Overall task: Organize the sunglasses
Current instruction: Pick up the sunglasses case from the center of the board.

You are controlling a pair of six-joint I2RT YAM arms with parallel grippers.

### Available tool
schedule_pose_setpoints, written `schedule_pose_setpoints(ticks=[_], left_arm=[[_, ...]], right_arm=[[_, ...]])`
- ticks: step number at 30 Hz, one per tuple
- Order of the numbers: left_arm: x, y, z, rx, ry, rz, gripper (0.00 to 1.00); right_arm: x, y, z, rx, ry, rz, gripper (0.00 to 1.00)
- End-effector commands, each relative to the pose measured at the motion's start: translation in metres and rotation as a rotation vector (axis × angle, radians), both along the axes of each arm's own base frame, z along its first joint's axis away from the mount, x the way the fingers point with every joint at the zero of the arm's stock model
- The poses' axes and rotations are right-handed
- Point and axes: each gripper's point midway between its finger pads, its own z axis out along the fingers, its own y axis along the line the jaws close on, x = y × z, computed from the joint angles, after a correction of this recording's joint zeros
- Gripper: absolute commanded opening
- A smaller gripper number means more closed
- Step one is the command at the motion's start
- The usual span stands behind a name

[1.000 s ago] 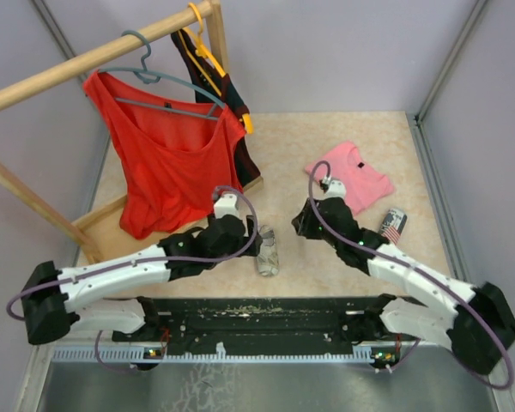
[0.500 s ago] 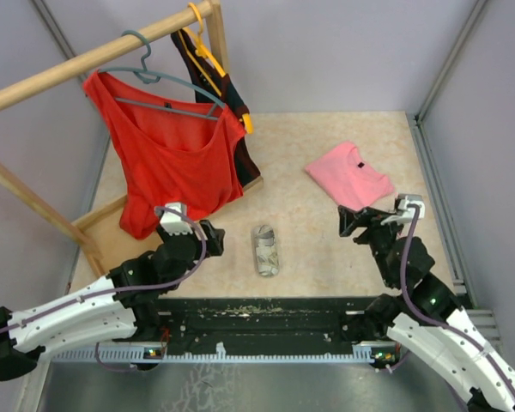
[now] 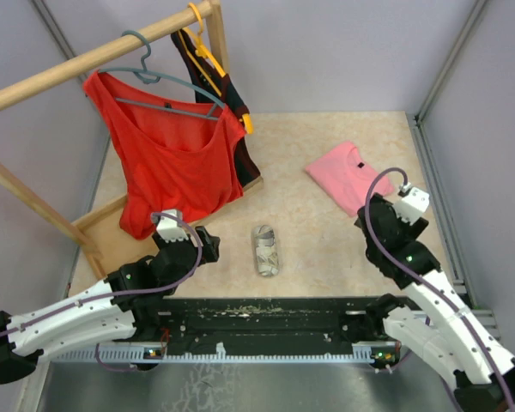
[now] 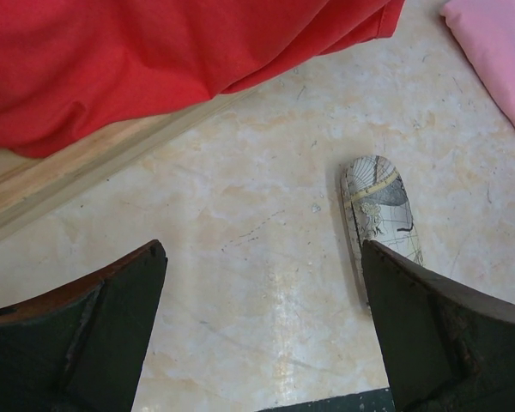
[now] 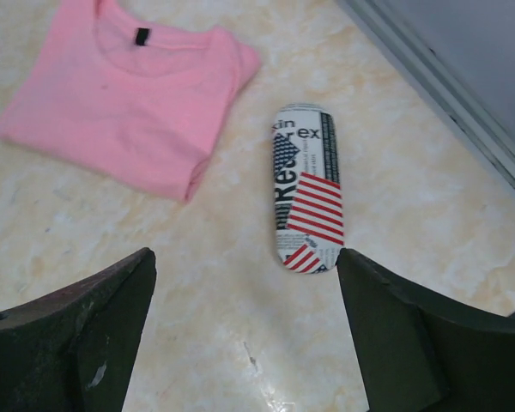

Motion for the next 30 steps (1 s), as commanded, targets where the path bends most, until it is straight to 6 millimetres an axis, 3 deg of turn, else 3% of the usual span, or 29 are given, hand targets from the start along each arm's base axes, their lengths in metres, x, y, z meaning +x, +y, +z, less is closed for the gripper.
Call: schedule_pose_setpoints(ticks=[1, 7, 10, 21, 30], left_arm=[[-0.005, -0.003, -0.007, -0.009, 0.033, -0.023, 1.00], [-0.008, -0.007, -0.005, -0.013, 0.040, -0.057, 1.00], [-0.009, -0.008, -0.006, -0.016, 0.040, -0.068, 1.00], [-0.011, -0.010, -0.004, -0.040, 0.035, -0.084, 1.00], [-0.012, -0.010, -0.002, -0.040, 0.032, -0.095, 1.00]], right_arm=[[0.030, -0.015, 0.004, 0.011, 0.062, -0.014, 0.87], [0.055, -0.046, -0.036, 0.050, 0.253, 0.007, 0.93], [0.064, -0.050, -0.056, 0.072, 0.338, 0.040, 0.95], [0.076, -0.070, -0.092, 0.138, 0.423, 0.007, 0.94], [0.084, -0.085, -0.117, 0.160, 0.459, -0.072, 0.84]])
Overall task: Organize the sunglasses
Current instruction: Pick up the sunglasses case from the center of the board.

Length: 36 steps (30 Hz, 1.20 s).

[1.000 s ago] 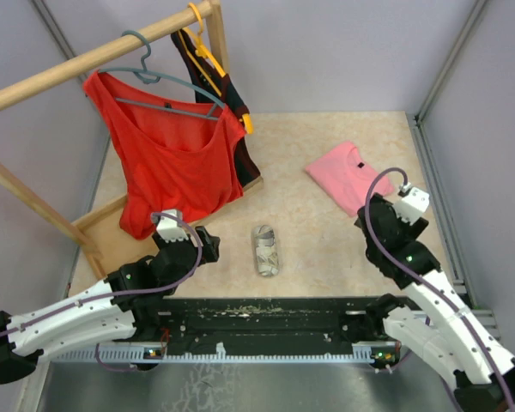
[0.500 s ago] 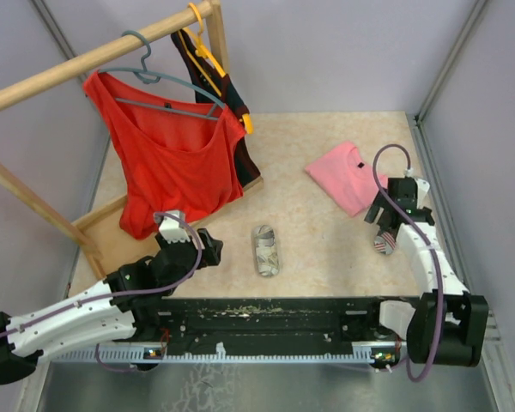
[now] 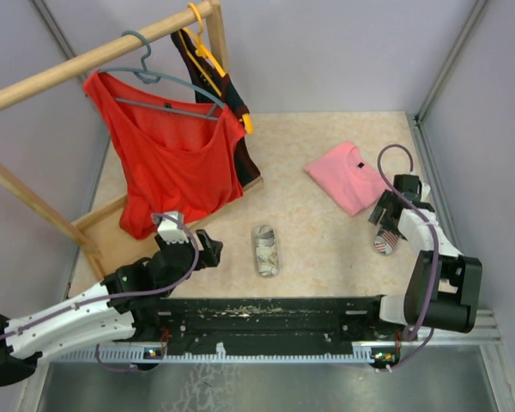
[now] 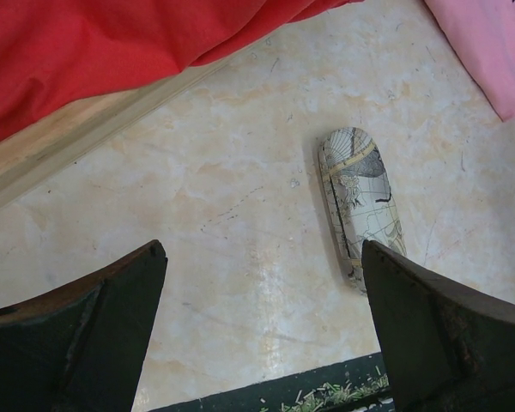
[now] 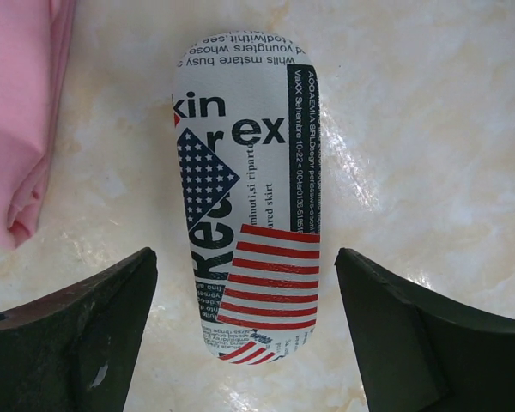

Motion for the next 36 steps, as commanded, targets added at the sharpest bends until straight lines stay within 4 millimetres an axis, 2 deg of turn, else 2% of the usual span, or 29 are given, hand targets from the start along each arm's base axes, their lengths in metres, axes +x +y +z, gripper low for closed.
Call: schedule_pose_setpoints(ticks=[1, 9, 11, 14, 18, 22, 24, 26, 29, 32, 36], left_arm=[[0.000, 0.001, 0.003, -0.007, -0.007, -0.004, 1.00], [-0.001, 0.001, 0.004, -0.020, -0.011, -0.005, 1.00], [-0.001, 0.002, 0.004, -0.019, -0.011, -0.003, 1.00], [-0.001, 0.002, 0.005, -0.018, -0.012, -0.003, 1.00], [-0.001, 0.002, 0.007, -0.023, -0.015, -0.004, 1.00], [0.000, 0.000, 0.008, -0.023, -0.019, -0.010, 1.00], [0.000, 0.000, 0.009, -0.022, -0.020, -0.012, 1.00], [0.000, -0.001, 0.010, -0.022, -0.019, -0.010, 1.00], [0.001, 0.000, 0.008, -0.022, -0.016, -0.003, 1.00], [0.001, 0.001, 0.007, -0.023, -0.014, 0.006, 1.00], [0.001, 0.002, 0.008, -0.022, -0.012, 0.012, 1.00]], right_arm=[[0.028, -0.014, 0.017, -0.020, -0.113, -0.052, 0.82], [0.028, -0.017, 0.003, -0.023, -0.088, -0.071, 0.76], [0.028, -0.017, -0.001, -0.016, -0.079, -0.070, 0.72], [0.028, -0.014, -0.005, -0.004, -0.073, -0.065, 0.58], [0.027, -0.016, 0.009, -0.024, -0.115, -0.065, 0.47], [0.027, -0.004, 0.048, -0.113, -0.194, -0.019, 0.41], [0.032, 0.025, 0.073, -0.134, -0.234, 0.068, 0.40], [0.032, 0.064, 0.091, -0.123, -0.269, 0.175, 0.37], [0.024, 0.137, 0.107, -0.058, -0.319, 0.371, 0.31], [0.005, 0.201, 0.098, -0.019, -0.274, 0.534, 0.30], [-0.020, 0.266, 0.071, 0.005, -0.182, 0.704, 0.30]])
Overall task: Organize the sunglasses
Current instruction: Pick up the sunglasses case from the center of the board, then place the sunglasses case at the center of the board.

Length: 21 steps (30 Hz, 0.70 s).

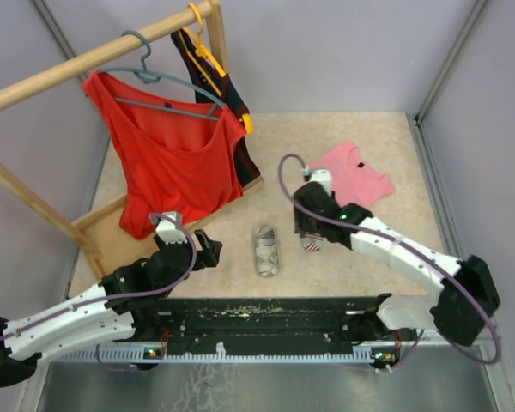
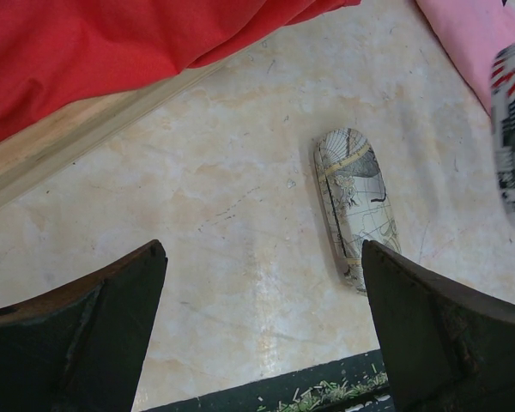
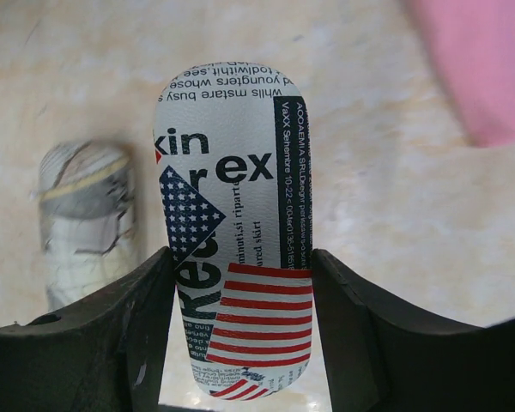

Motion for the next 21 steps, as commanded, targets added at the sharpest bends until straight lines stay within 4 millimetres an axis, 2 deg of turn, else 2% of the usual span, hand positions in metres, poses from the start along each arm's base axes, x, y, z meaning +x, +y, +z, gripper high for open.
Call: schedule_pose_setpoints(ticks=[1, 3, 6, 15, 21], left_arm=[[0.002, 0.002, 0.005, -0.010, -0.009, 0.019, 1.00], [0.002, 0.003, 0.005, -0.012, -0.008, 0.023, 1.00], [0.001, 0.004, 0.005, -0.013, -0.005, 0.020, 1.00], [0.001, 0.006, 0.004, -0.015, -0.003, 0.028, 1.00], [0.001, 0.003, 0.002, -0.009, 0.005, 0.022, 1.00]], right_arm=[[-0.020, 0.050, -0.022, -0.025, 0.080, 0.082, 0.30], [-0.020, 0.062, -0.033, -0.034, 0.100, 0.104, 0.30], [-0.016, 0.068, -0.045, -0.043, 0.116, 0.103, 0.30], [-0.021, 0.053, -0.071, -0.109, 0.184, -0.021, 0.31], [-0.023, 0.049, -0.080, -0.128, 0.197, -0.045, 0.48]])
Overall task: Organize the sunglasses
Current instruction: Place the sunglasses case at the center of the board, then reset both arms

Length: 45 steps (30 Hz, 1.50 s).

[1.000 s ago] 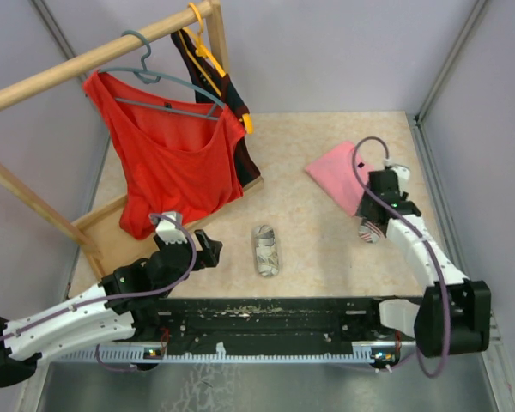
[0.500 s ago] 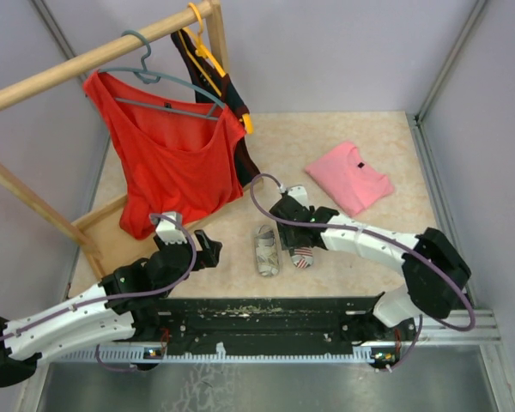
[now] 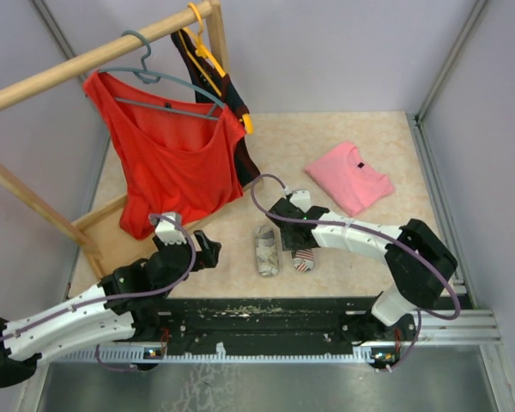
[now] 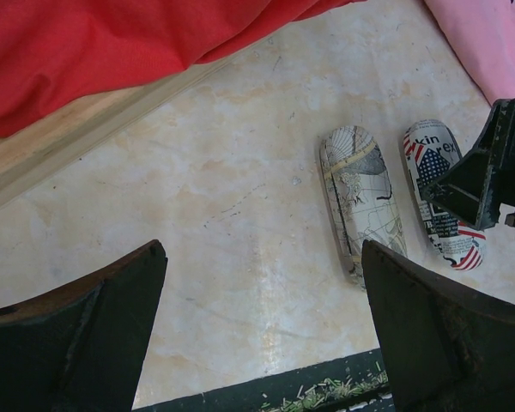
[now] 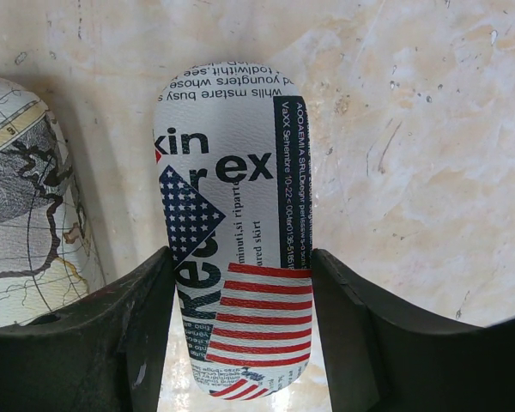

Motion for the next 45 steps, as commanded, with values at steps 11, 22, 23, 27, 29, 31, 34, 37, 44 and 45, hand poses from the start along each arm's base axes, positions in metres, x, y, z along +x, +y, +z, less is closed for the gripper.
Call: schedule_pose_setpoints(ticks=[11, 22, 23, 27, 29, 31, 34, 37, 44, 45], left_arm=[[0.004, 0.004, 0.000, 0.002, 0.010, 0.047, 1.00], [0.004, 0.007, 0.001, 0.015, 0.005, 0.050, 1.00], [0.004, 0.007, 0.002, 0.023, 0.001, 0.051, 1.00], [0.007, 0.011, 0.005, 0.055, -0.020, 0.060, 1.00], [0.009, 0.013, 0.007, 0.074, -0.035, 0.059, 1.00], [0.010, 0.016, 0.009, 0.091, -0.045, 0.066, 1.00], [0.011, 0.024, 0.007, 0.101, -0.040, 0.104, 1.00], [0.012, 0.027, 0.007, 0.096, -0.042, 0.130, 1.00], [0.017, 0.035, 0.009, 0.093, -0.084, 0.176, 1.00], [0.017, 0.037, 0.009, 0.088, -0.090, 0.183, 1.00]], right_arm=[[0.013, 0.006, 0.009, 0.037, -0.071, -0.039, 0.68], [0.022, 0.021, 0.060, 0.152, -0.190, 0.092, 0.76], [0.024, 0.023, 0.070, 0.171, -0.224, 0.123, 0.76], [0.035, 0.030, 0.110, 0.284, -0.427, 0.260, 0.78], [0.037, 0.024, 0.129, 0.331, -0.537, 0.288, 0.81], [0.039, 0.010, 0.150, 0.383, -0.642, 0.270, 0.90], [0.034, -0.011, 0.173, 0.402, -0.773, 0.259, 0.92], [0.024, -0.030, 0.187, 0.399, -0.839, 0.243, 0.93], [-0.002, -0.084, 0.218, 0.518, -1.024, 0.048, 0.94], [-0.007, -0.094, 0.223, 0.547, -1.054, 0.006, 0.94]])
